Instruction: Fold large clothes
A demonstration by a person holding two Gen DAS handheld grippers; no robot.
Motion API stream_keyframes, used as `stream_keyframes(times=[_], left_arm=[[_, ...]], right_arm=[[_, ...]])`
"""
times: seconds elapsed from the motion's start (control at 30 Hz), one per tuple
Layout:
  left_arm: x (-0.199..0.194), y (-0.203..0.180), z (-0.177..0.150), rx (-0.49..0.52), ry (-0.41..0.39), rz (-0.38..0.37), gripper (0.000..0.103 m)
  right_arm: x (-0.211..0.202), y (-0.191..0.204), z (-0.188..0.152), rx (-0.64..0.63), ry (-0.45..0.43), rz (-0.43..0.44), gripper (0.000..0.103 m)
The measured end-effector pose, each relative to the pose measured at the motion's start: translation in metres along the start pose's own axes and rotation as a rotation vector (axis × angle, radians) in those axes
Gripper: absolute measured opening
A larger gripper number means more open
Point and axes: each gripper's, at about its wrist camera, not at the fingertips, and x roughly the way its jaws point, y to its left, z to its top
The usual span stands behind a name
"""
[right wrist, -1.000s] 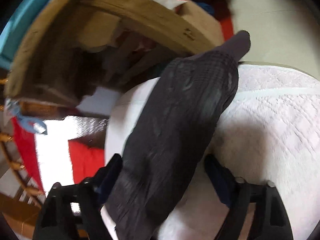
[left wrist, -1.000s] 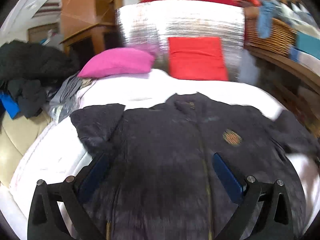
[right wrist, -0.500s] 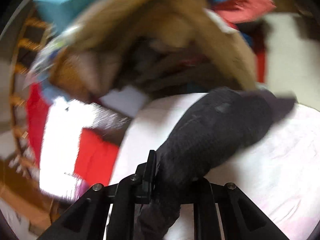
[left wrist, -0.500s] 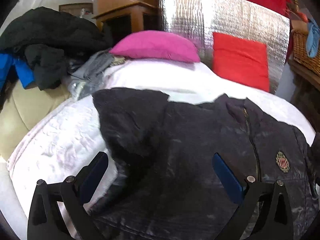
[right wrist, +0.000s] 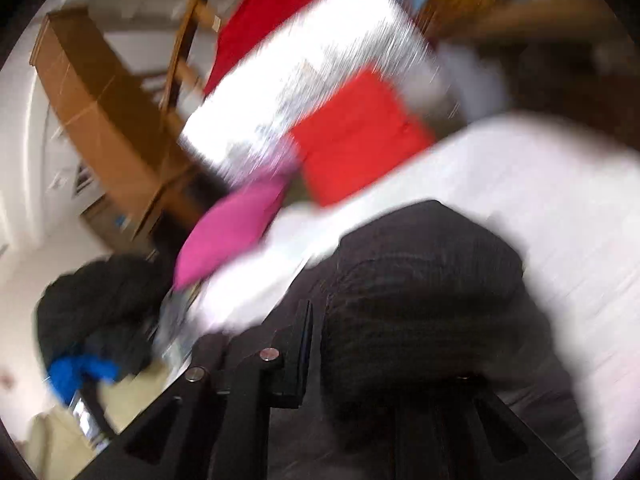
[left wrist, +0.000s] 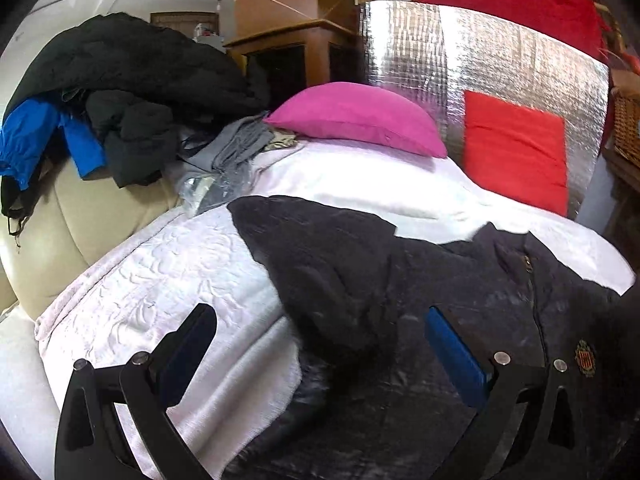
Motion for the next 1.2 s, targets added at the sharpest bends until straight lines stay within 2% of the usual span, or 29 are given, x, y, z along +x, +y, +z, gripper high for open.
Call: stream_keyframes(times=[0.07,0.1,0.17,0.23,0.3,0.37,0.43,0.47,0.53,0.63,0.7,0.73,0.8,0.9,1.03,1.2], left_arm=[[0.003,0.006,0.003,-0.014,0.007,0.005,0.103],[0.004,0.008,0.003,-0.019,0.011,0.003,0.103],[0.007,0.01,0.003,-0.028,0.024,-0.016,0.103],[0.008,0.009,0.002,-0.022,0.034,-0.041,0.103],[0.005,0.004,0.001,0.0,0.028,-0.076,0.103],[-0.001,-0.004,-0.002,0.027,0.027,-0.142,0.103],[-0.006,-0.012,-0.005,0.054,0.038,-0.199,0.103],[-0.01,-0.019,-0.007,0.071,0.059,-0.258,0.103],[-0.018,-0.033,-0.013,0.091,0.09,-0.346,0.103],[-0.034,-0.063,-0.023,0.143,0.124,-0.421,0.103],[-0.045,-0.084,-0.029,0.183,0.129,-0.445,0.103],[-0.052,-0.096,-0.032,0.205,0.126,-0.452,0.103],[-0.06,-0.129,-0.041,0.25,0.143,-0.473,0.103],[-0.062,-0.17,-0.056,0.318,0.188,-0.474,0.103],[-0.049,-0.22,-0.071,0.394,0.228,-0.423,0.103],[-0.033,-0.245,-0.071,0.357,0.267,-0.458,0.102]], right_arm=[[0.026,0.0,-0.021,0.031,0.103,0.053,0.018],[0.046,-0.001,-0.034,0.058,0.189,0.091,0.021],[0.068,-0.004,-0.055,0.1,0.289,0.117,0.021],[0.082,-0.012,-0.074,0.141,0.391,0.117,0.033],[0.073,-0.022,-0.085,0.205,0.436,0.149,0.08],[0.049,-0.025,-0.08,0.245,0.379,0.185,0.091],[0.014,-0.029,-0.068,0.247,0.318,0.219,0.091],[0.003,-0.031,-0.066,0.245,0.304,0.218,0.091],[-0.032,-0.043,-0.056,0.251,0.195,0.168,0.091],[-0.062,-0.069,-0.041,0.273,0.046,0.065,0.091],[-0.066,-0.088,-0.027,0.307,0.034,0.011,0.09],[-0.066,-0.101,-0.025,0.364,0.034,0.006,0.089],[-0.064,-0.118,-0.02,0.468,0.053,0.024,0.076],[-0.06,-0.14,-0.014,0.573,0.08,-0.002,0.075],[-0.06,-0.15,-0.01,0.58,0.069,-0.017,0.075],[-0.052,-0.162,-0.007,0.618,0.092,0.001,0.075]])
